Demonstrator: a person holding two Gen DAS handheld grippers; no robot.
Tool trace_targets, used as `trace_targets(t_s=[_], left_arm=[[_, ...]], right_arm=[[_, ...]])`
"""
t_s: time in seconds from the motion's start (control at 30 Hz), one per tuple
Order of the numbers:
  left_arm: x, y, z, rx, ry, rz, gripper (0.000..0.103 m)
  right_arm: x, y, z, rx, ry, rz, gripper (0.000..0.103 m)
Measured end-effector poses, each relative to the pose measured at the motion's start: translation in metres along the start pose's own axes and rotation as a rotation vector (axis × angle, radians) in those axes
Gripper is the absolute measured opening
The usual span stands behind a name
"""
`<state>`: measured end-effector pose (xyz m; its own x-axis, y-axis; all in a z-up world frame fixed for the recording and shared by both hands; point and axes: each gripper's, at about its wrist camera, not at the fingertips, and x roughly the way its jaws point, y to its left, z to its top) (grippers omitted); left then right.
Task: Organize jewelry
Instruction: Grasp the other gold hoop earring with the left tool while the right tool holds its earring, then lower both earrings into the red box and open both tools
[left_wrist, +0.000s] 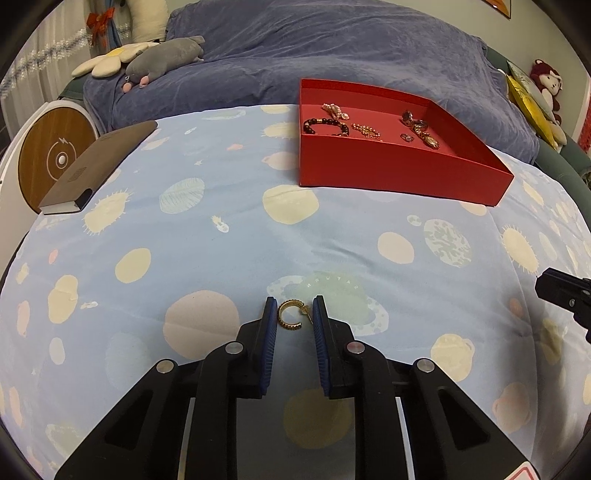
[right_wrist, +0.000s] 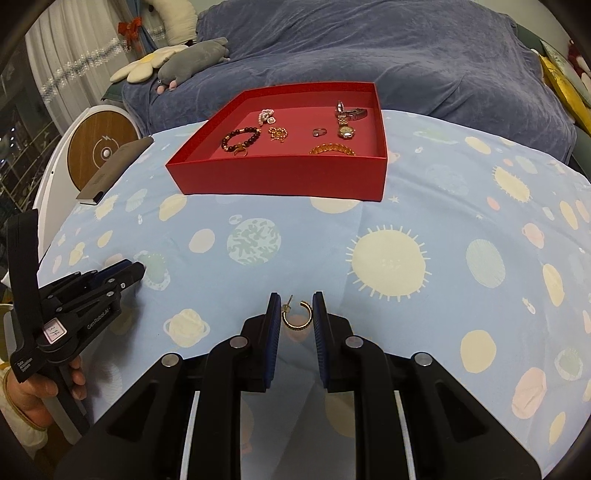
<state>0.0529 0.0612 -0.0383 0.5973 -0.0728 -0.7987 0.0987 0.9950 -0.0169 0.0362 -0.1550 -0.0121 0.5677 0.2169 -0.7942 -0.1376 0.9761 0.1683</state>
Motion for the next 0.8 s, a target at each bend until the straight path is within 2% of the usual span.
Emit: trace_targets(t_s=[0.57, 0.8], left_arm=[[-0.019, -0.038, 0.037, -0.007, -0.061, -0.059, 0.017], [-0.027, -0.052, 0.070, -0.013, -0.094, -0.092, 0.017]], right_arm=[[-0.019, -0.002, 0.012, 0.026, -0.058, 0.013, 0.017], [-0.031, -0.011, 0.036, 0.055, -0.115, 0.005, 0.017]])
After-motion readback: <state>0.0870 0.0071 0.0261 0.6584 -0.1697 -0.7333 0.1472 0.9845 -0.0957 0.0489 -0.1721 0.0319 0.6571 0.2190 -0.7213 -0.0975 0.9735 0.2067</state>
